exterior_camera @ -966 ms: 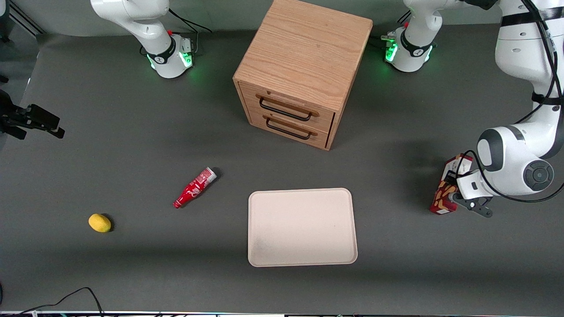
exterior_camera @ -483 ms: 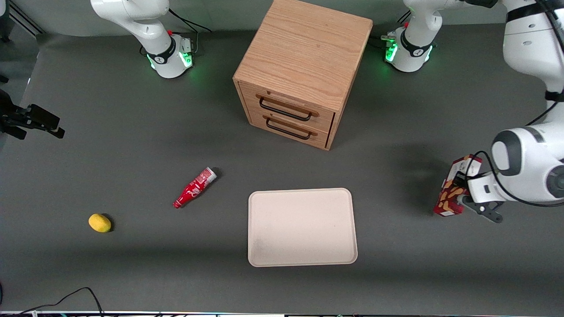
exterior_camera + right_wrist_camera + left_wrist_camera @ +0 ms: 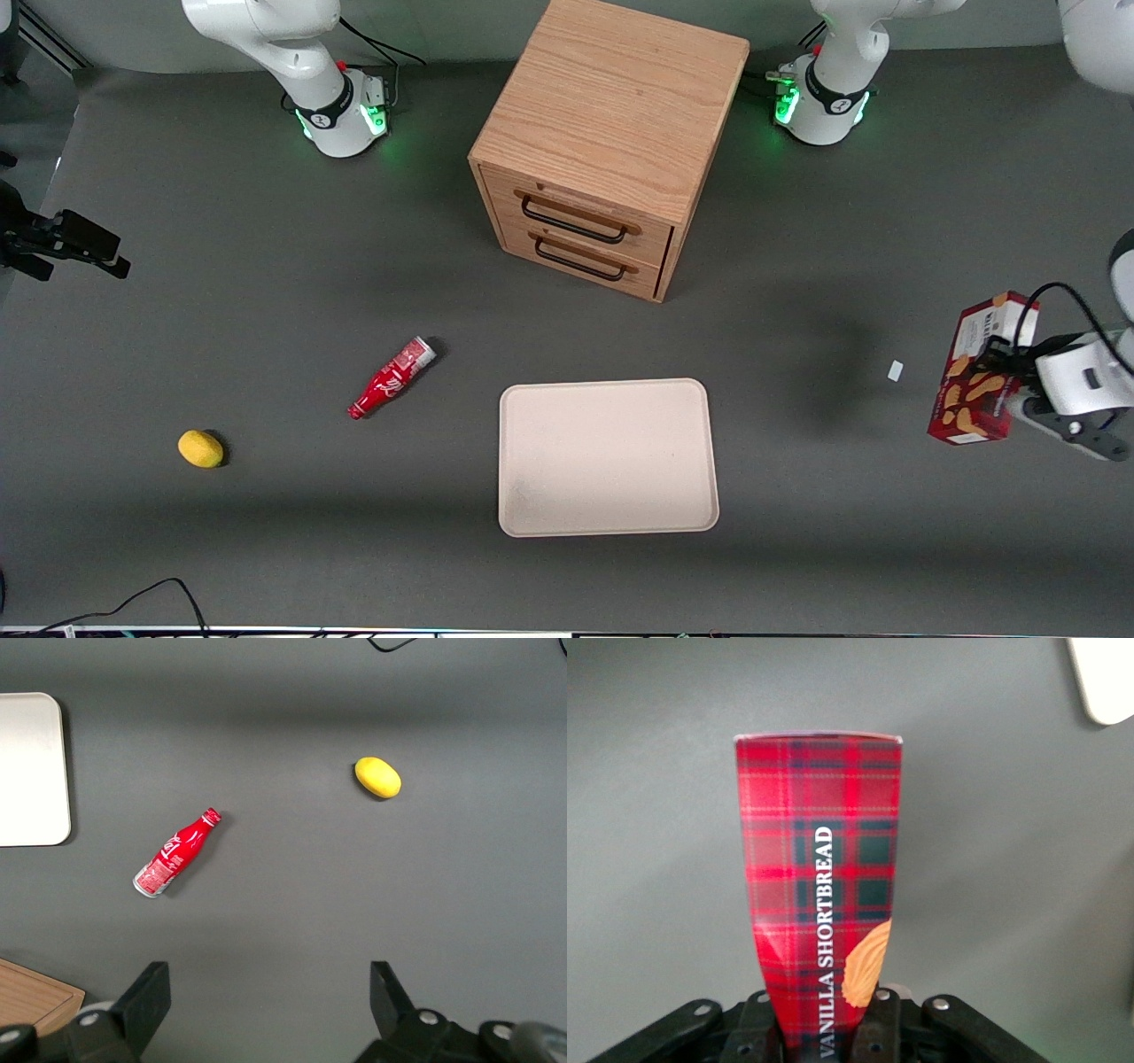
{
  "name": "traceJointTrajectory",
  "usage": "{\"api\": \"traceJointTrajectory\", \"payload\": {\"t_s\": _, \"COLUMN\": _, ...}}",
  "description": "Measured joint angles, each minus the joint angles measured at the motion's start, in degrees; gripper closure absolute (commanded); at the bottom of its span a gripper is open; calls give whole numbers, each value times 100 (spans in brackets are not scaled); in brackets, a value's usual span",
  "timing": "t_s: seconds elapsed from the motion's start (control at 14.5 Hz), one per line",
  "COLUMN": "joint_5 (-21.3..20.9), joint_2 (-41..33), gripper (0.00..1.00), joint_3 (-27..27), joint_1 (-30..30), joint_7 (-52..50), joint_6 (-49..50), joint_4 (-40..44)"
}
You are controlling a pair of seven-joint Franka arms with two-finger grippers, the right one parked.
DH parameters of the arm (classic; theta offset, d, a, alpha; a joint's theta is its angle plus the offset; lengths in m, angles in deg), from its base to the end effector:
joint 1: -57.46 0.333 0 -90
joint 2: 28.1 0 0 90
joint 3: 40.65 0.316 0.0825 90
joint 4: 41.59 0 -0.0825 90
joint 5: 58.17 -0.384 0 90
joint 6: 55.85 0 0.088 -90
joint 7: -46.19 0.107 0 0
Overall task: Place red cookie box on tray
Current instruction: 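Lift the cookie box upright with the left gripper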
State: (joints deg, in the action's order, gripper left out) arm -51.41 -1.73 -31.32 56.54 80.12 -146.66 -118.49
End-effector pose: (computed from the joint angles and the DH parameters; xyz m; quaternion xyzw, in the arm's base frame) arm 0.6664 0.0660 0.4512 0.9702 -0.2171 -0.0906 0.0585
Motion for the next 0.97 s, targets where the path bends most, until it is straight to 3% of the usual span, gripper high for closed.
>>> {"api": "traceJointTrajectory", "payload": {"t_s": 0.21, "joint_5": 2, "joint_2": -310, "gripper": 100, "joint_3": -142, "joint_1": -23, "joint_7": -1014, "joint_6": 1131, "joint_4": 730}}
{"api": "traceJointTrajectory", "payload": {"t_s": 0.41, "joint_5": 1, "joint_2": -458, "gripper": 100, "joint_3": -806, "joint_1": -54, "joint_7": -2314, "joint_6": 1718, "joint_4": 1182}}
{"api": "traceJointTrajectory", "payload": {"t_s": 0.69, "joint_5": -125, "joint_2": -377, "gripper": 100, "joint_3": -2039, "joint_1": -127, "joint_7": -4346, "joint_6": 1491, "joint_4": 1229}}
{"api": "traceJointTrajectory", "payload": {"t_s": 0.97, "joint_5": -406, "joint_2": 45, "gripper": 100, "joint_3": -2733, "joint_1": -238, "joint_7": -5471, "joint_6": 507, "joint_4": 1169}}
